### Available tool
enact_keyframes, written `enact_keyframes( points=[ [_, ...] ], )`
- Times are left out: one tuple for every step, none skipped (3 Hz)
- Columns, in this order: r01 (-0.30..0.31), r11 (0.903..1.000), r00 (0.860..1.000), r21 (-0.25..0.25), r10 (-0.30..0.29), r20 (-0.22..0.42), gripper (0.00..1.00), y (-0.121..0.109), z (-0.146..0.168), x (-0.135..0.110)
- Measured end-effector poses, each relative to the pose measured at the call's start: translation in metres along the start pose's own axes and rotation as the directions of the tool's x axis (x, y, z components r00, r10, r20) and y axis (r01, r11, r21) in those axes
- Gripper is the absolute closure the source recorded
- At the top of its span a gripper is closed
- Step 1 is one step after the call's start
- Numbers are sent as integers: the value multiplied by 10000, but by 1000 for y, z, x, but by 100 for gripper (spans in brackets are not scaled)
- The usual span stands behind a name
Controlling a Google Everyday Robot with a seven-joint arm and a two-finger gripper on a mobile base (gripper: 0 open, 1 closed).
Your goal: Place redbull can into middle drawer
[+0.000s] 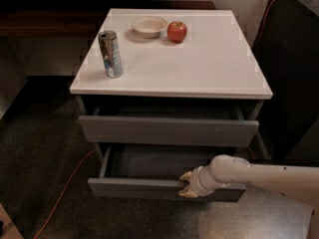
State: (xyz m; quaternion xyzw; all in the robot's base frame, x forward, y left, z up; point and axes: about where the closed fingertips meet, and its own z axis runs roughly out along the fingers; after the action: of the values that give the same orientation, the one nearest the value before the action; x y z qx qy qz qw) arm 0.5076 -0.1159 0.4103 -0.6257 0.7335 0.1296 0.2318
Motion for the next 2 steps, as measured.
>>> enact_keyframes(
  points=[
    [-80,9999,9999,-112,82,114,100,12,0,-3],
    [-84,9999,9999,-113,85,115,100,11,-3,-5]
  ],
)
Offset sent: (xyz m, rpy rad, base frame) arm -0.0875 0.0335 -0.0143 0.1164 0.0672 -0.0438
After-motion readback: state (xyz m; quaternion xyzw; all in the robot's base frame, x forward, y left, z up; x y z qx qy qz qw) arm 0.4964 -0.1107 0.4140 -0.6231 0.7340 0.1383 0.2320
